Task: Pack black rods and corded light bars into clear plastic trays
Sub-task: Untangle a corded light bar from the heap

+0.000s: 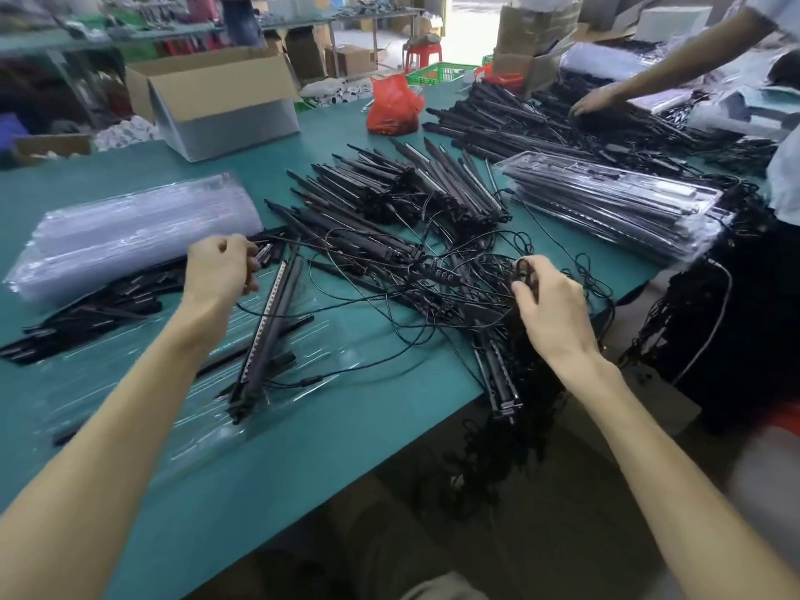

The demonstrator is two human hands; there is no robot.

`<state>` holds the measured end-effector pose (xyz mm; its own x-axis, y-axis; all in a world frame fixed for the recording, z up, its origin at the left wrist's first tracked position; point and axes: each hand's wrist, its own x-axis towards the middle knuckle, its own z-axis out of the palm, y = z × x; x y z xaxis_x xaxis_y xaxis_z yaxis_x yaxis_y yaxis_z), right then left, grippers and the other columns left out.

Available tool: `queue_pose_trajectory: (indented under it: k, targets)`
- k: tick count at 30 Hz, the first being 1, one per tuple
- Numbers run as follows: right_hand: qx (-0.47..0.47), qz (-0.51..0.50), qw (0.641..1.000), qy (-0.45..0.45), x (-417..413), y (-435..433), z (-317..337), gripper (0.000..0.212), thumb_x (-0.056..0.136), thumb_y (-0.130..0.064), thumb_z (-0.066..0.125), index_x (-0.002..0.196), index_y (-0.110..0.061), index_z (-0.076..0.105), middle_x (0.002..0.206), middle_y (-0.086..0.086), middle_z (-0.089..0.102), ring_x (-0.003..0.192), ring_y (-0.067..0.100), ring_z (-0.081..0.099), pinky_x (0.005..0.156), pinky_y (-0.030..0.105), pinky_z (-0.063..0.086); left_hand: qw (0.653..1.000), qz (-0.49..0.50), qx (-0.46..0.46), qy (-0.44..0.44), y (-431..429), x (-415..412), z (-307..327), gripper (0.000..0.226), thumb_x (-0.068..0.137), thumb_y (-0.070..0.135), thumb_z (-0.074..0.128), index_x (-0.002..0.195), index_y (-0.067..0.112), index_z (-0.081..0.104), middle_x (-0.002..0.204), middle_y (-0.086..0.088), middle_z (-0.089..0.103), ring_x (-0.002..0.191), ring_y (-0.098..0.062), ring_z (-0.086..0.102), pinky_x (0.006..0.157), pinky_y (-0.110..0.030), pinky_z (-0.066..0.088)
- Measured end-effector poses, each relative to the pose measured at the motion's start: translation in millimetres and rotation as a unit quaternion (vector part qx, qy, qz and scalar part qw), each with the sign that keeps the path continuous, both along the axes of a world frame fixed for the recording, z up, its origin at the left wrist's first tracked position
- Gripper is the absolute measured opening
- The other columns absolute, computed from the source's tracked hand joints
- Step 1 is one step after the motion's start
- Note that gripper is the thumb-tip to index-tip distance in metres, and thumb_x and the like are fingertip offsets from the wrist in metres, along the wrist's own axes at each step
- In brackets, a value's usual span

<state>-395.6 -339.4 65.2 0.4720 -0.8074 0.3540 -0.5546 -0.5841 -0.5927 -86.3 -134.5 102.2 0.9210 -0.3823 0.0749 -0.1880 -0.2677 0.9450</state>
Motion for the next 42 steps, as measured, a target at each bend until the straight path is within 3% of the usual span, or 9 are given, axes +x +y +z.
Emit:
queue_pose_trajectory:
  k: [3,5,7,15,19,23,28,32,42]
  targets:
    - [0.010,0.024,0.999,0.033,2.4,3.1,1.5,0.034,0.102,-0.017,0.054,0.136,-0.019,0.053,0.119,0.007,0.064,0.112,0.026,0.058,0.097,0.046,0.050,0.997,-0.022,0.059,0.041,5.4,1.2,-19.9,0.028,0.101,0.010,0.039,0.080,0.011,0.058,0.077,-0.010,0.064,0.039,-0.007,0.059,0.047,-0.025,0.045]
    - [0.018,0.046,0.998,0.048,4.8,6.8,1.9,0.036,0.103,-0.018,0.052,0.139,-0.024,0.051,0.125,0.006,0.061,0.115,0.025,0.057,0.101,0.048,0.047,0.993,-0.030,0.108,0.033,6.6,-1.4,-27.6,0.024,0.099,0.006,0.042,0.088,0.005,0.063,0.087,-0.015,0.068,0.060,-0.017,0.071,0.060,-0.029,0.054]
    - [0.018,0.053,0.997,0.055,5.7,9.2,0.9,0.035,0.103,-0.018,0.051,0.138,-0.024,0.051,0.124,0.006,0.061,0.116,0.025,0.057,0.103,0.051,0.045,0.977,-0.028,0.199,-0.071,8.1,-5.5,-28.2,0.021,0.095,0.005,0.050,0.106,0.001,0.068,0.098,-0.013,0.068,0.090,-0.028,0.068,0.084,-0.032,0.052]
    - [-0.002,0.031,0.996,0.082,13.5,15.0,-8.8,0.050,0.096,-0.038,0.064,0.141,-0.025,0.046,0.132,0.008,0.047,0.127,0.027,0.042,0.106,0.045,0.035,0.857,-0.224,0.300,-0.355,-28.0,-64.0,-12.9,0.041,0.099,0.026,0.059,0.138,0.014,0.057,0.138,-0.013,0.058,0.127,-0.030,0.051,0.116,-0.042,0.029]
    - [-0.094,0.023,0.989,0.115,15.1,19.8,-10.4,0.071,0.087,-0.039,0.075,0.147,-0.019,0.043,0.151,0.014,0.028,0.144,0.030,0.021,0.118,0.053,0.024,0.845,-0.264,0.281,-0.371,-50.8,-88.8,-16.8,0.036,0.103,0.024,0.054,0.136,0.010,0.058,0.128,-0.012,0.062,0.121,-0.030,0.055,0.107,-0.041,0.038]
    - [-0.189,0.063,0.964,0.176,24.6,27.8,-14.8,0.077,0.083,-0.049,0.073,0.147,-0.017,0.044,0.147,0.009,0.041,0.146,0.026,0.026,0.122,0.058,0.004,0.854,-0.287,0.237,-0.363,-62.7,-105.8,-16.3,0.028,0.104,0.022,0.052,0.123,0.007,0.066,0.114,-0.013,0.065,0.111,-0.031,0.057,0.098,-0.043,0.041]
    - [-0.192,0.070,0.965,0.165,48.4,33.0,-16.4,0.055,0.097,-0.042,0.059,0.144,-0.017,0.045,0.127,0.000,0.061,0.128,0.020,0.048,0.120,0.050,0.009,0.871,-0.281,0.203,-0.348,-64.3,-116.9,-20.7,0.023,0.104,0.023,0.053,0.114,0.008,0.069,0.108,-0.006,0.069,0.103,-0.025,0.062,0.089,-0.041,0.048]
    - [-0.119,0.084,0.989,0.020,52.7,33.5,-14.5,0.034,0.101,-0.027,0.056,0.134,-0.019,0.054,0.109,-0.003,0.069,0.113,0.019,0.057,0.112,0.041,0.020,0.898,-0.276,0.177,-0.293,-60.6,-121.4,-26.3,0.021,0.103,0.023,0.054,0.114,0.013,0.068,0.106,-0.002,0.072,0.097,-0.023,0.064,0.086,-0.041,0.052]
    - [-0.108,0.073,0.991,0.006,51.3,29.8,-14.9,0.028,0.100,-0.023,0.058,0.127,-0.016,0.063,0.115,0.004,0.061,0.115,0.022,0.052,0.110,0.040,0.022,0.909,-0.257,0.217,-0.245,-67.6,-128.4,-29.8,0.023,0.101,0.038,0.048,0.100,0.019,0.062,0.088,-0.001,0.071,0.084,-0.028,0.064,0.079,-0.042,0.054]
